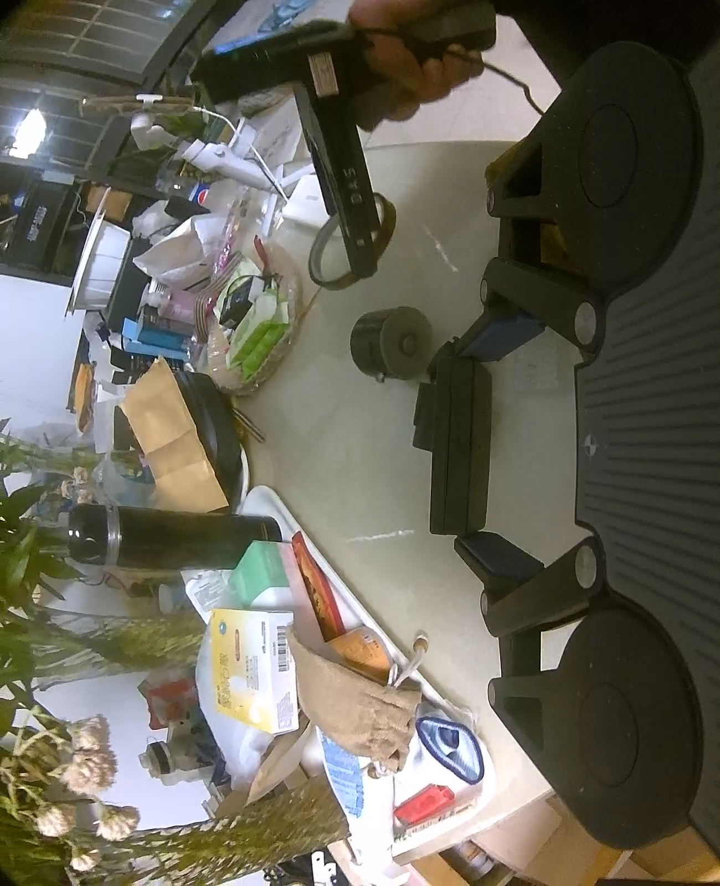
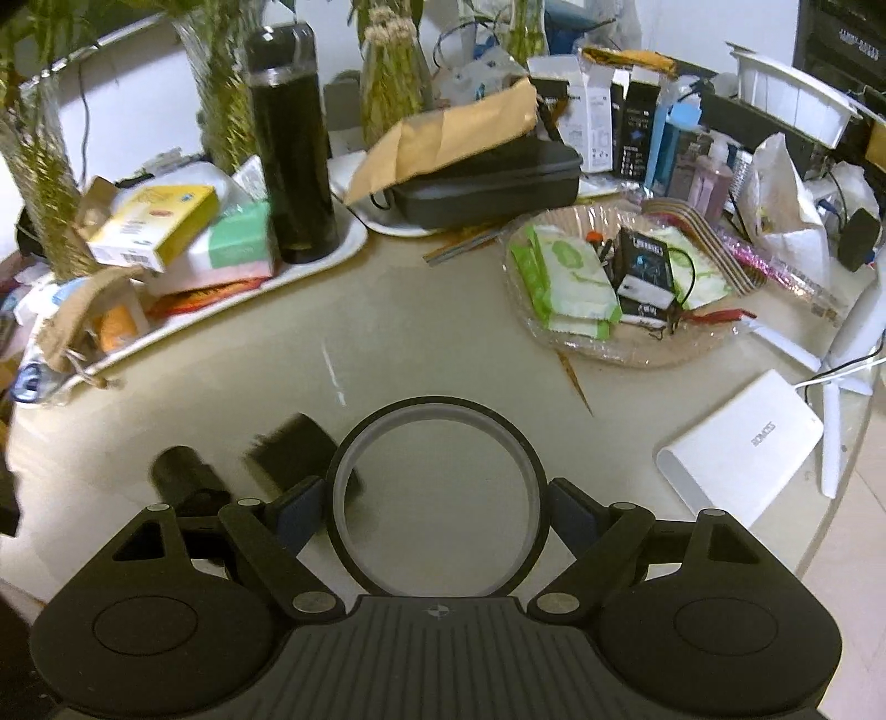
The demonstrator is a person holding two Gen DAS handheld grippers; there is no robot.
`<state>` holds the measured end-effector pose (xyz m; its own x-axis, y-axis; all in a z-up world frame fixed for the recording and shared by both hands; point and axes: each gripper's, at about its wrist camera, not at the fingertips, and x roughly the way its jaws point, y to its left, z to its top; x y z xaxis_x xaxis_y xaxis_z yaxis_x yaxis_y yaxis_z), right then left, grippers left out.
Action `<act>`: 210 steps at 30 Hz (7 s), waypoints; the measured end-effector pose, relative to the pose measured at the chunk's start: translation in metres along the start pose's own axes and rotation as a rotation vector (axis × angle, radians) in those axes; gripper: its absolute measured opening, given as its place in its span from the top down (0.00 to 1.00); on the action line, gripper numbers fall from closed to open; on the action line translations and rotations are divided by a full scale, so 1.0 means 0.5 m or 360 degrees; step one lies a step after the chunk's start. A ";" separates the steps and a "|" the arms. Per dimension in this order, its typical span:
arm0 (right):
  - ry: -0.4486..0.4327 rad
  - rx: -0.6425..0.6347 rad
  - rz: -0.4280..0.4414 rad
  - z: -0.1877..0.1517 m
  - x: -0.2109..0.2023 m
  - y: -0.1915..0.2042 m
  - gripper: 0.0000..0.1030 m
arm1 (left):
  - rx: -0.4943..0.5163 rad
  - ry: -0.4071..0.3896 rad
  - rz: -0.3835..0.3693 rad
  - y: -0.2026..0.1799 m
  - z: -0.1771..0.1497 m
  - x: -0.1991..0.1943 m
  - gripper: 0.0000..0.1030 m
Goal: Organize rigid objects
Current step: 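Carry the black block and the tape ring over the box with both grippers, then release the black block in the box with the left gripper while the right gripper lowers the ring, then open the right gripper to drop the tape ring onto the yellow toy, then move both grippers back out of the box toward the black items on the table, then grasp the black tape roll with the right gripper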
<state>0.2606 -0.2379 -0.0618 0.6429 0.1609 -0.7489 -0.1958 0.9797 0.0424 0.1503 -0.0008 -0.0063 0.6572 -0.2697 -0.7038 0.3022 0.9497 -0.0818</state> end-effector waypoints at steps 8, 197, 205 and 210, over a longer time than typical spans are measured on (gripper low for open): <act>-0.0033 -0.0043 0.0092 -0.008 -0.100 0.028 0.16 | 0.0069 0.0006 0.0009 -0.023 -0.004 -0.044 0.35; -0.0091 -0.0211 0.0122 -0.071 -0.015 0.067 0.11 | -0.0025 0.0031 -0.0069 -0.002 -0.043 0.048 0.34; -0.0045 -0.0258 0.0123 -0.055 0.056 0.075 0.17 | -0.0060 0.0049 -0.0091 0.006 -0.046 0.054 0.33; -0.0037 -0.0301 0.0141 -0.045 0.084 0.082 0.23 | -0.0045 0.0053 -0.0088 0.005 -0.046 0.057 0.33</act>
<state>0.2630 -0.1935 -0.1061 0.6333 0.2502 -0.7323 -0.3863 0.9222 -0.0189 0.1537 -0.0026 -0.0429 0.6163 -0.3172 -0.7208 0.3178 0.9376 -0.1408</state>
